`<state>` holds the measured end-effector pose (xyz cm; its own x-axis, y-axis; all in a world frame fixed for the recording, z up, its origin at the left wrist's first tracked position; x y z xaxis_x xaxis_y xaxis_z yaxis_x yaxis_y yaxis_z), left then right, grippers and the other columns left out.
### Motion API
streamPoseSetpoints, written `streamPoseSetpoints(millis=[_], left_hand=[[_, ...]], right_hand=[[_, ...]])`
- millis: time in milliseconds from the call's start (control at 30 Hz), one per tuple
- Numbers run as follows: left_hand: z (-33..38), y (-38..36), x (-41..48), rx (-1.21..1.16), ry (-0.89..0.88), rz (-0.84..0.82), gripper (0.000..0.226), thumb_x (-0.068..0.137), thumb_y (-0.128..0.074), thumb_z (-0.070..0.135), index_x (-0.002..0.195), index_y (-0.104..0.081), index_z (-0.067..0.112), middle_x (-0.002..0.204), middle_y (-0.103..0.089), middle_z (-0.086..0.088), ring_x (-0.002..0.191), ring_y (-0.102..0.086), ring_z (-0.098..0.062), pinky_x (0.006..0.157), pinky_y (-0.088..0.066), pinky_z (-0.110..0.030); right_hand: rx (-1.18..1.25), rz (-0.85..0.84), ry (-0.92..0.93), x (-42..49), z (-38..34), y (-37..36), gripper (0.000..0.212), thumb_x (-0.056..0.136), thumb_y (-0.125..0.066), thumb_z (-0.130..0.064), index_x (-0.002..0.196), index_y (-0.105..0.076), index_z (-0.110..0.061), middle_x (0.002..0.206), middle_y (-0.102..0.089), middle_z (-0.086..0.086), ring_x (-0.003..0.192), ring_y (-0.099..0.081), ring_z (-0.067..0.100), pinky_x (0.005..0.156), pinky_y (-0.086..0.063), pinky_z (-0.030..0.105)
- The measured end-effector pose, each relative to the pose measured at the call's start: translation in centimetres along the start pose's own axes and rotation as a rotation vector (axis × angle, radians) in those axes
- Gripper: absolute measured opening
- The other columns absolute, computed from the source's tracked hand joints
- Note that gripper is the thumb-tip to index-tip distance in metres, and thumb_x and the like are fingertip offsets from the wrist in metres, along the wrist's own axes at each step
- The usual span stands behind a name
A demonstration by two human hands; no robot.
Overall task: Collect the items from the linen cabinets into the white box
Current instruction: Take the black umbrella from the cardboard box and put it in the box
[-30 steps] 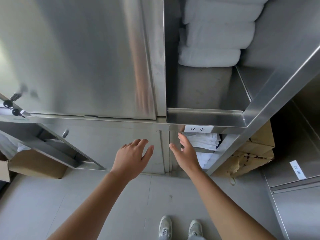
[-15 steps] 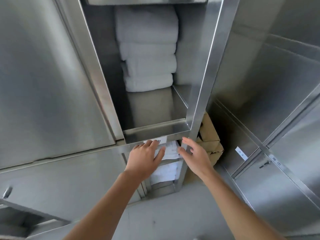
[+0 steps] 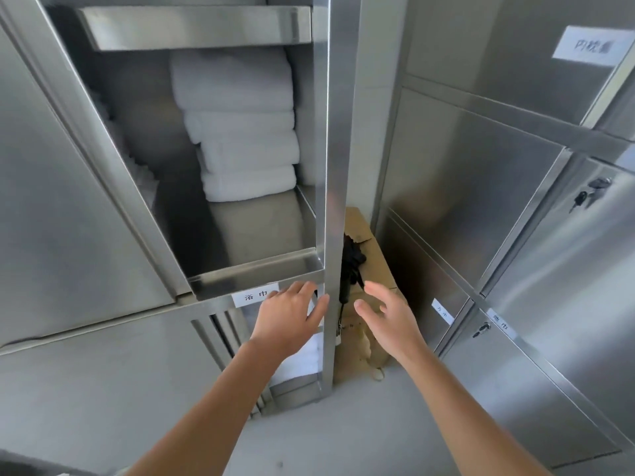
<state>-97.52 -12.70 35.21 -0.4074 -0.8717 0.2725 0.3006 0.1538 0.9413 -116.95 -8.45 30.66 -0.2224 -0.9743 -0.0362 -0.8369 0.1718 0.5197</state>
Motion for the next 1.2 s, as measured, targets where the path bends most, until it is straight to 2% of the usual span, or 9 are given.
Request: streamPoseSetpoints(millis=[233, 300, 400, 467, 567, 667, 867, 1067, 1200], left_hand=[[-0.9, -1.2, -3.3, 0.030, 0.201, -0.022, 0.047, 0.097, -0.028, 0.054, 0.119, -0.056, 0.025, 0.111, -0.066, 0.007, 0.092, -0.064, -0.020, 0.081, -0.043, -0.032], [-2.6, -0.6, -5.4, 0.040, 0.274, -0.012, 0.047, 0.097, -0.028, 0.055, 0.120, -0.056, 0.025, 0.108, -0.066, 0.007, 0.092, -0.064, -0.020, 0.078, -0.043, -0.031], [-6.1, 1.3, -8.8, 0.078, 0.382, 0.019, 0.044, 0.096, -0.028, 0.055, 0.109, -0.056, 0.024, 0.094, -0.065, 0.007, 0.080, -0.063, -0.021, 0.067, -0.039, -0.030], [-8.5, 2.7, -11.0, 0.107, 0.428, 0.033, 0.043, 0.097, -0.029, 0.054, 0.104, -0.057, 0.022, 0.092, -0.065, 0.005, 0.078, -0.063, -0.024, 0.068, -0.042, -0.031], [-12.2, 4.3, -13.8, 0.133, 0.474, 0.057, 0.045, 0.097, -0.029, 0.053, 0.108, -0.059, 0.021, 0.097, -0.068, 0.003, 0.079, -0.065, -0.024, 0.070, -0.043, -0.031], [-15.7, 5.1, -15.6, 0.145, 0.493, 0.070, 0.047, 0.097, -0.028, 0.054, 0.115, -0.058, 0.023, 0.103, -0.069, 0.004, 0.082, -0.066, -0.023, 0.073, -0.045, -0.031], [-20.6, 4.4, -17.0, 0.126, 0.479, 0.041, 0.046, 0.097, -0.030, 0.053, 0.117, -0.059, 0.022, 0.106, -0.070, 0.003, 0.085, -0.067, -0.023, 0.076, -0.048, -0.033], [-22.4, 3.9, -17.0, 0.089, 0.465, 0.032, 0.044, 0.098, -0.033, 0.051, 0.118, -0.058, 0.022, 0.106, -0.070, 0.003, 0.085, -0.067, -0.022, 0.075, -0.048, -0.032], [-22.9, 3.8, -16.5, 0.088, 0.460, 0.032, 0.043, 0.098, -0.034, 0.051, 0.116, -0.060, 0.022, 0.103, -0.070, 0.005, 0.079, -0.066, -0.020, 0.070, -0.047, -0.030]], right_hand=[[0.012, -0.203, 0.080, 0.6, 0.8, -2.8, 0.059, 0.094, -0.059, -0.054, 0.148, -0.048, -0.032, 0.149, -0.052, -0.016, 0.138, -0.046, 0.007, 0.117, -0.039, 0.040], [0.029, -0.274, 0.089, 0.4, 0.7, -5.0, 0.059, 0.092, -0.059, -0.054, 0.147, -0.049, -0.032, 0.147, -0.053, -0.018, 0.137, -0.047, 0.005, 0.115, -0.039, 0.035], [0.049, -0.382, 0.103, 0.0, -0.5, -9.5, 0.058, 0.094, -0.061, -0.050, 0.146, -0.050, -0.029, 0.147, -0.052, -0.017, 0.134, -0.048, 0.005, 0.111, -0.039, 0.030], [0.078, -0.430, 0.103, -0.5, -1.8, -13.0, 0.057, 0.093, -0.061, -0.048, 0.146, -0.050, -0.028, 0.146, -0.053, -0.016, 0.133, -0.049, 0.004, 0.107, -0.039, 0.026], [0.147, -0.493, 0.087, -1.2, -4.1, -18.2, 0.053, 0.095, -0.064, -0.040, 0.144, -0.052, -0.025, 0.143, -0.057, -0.011, 0.132, -0.051, 0.004, 0.106, -0.040, 0.025], [0.184, -0.550, 0.055, -1.3, -5.9, -23.3, 0.052, 0.096, -0.065, -0.039, 0.144, -0.053, -0.022, 0.144, -0.058, -0.005, 0.132, -0.053, 0.007, 0.111, -0.043, 0.034], [0.124, -0.620, 0.001, -1.0, -7.5, -31.4, 0.058, 0.098, -0.060, -0.037, 0.150, -0.045, -0.019, 0.153, -0.051, 0.001, 0.138, -0.049, 0.015, 0.108, -0.037, 0.028], [0.146, -0.602, -0.037, -0.3, -7.6, -33.6, 0.070, 0.098, -0.059, -0.038, 0.160, -0.028, -0.027, 0.164, -0.033, -0.002, 0.147, -0.037, 0.018, 0.115, -0.034, 0.037], [0.173, -0.616, -0.029, -0.1, -7.4, -33.7, 0.069, 0.099, -0.058, -0.037, 0.160, -0.027, -0.029, 0.165, -0.030, -0.007, 0.148, -0.036, 0.016, 0.113, -0.033, 0.034]])
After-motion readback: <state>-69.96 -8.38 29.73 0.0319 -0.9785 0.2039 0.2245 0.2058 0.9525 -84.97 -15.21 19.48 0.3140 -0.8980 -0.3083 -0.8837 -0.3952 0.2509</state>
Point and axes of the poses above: each hand's wrist, its own x-axis towards the middle knuckle, its own y-axis out of the back of the hand, z = x × y, the point moved 8 cm from there along x, towards the middle knuckle
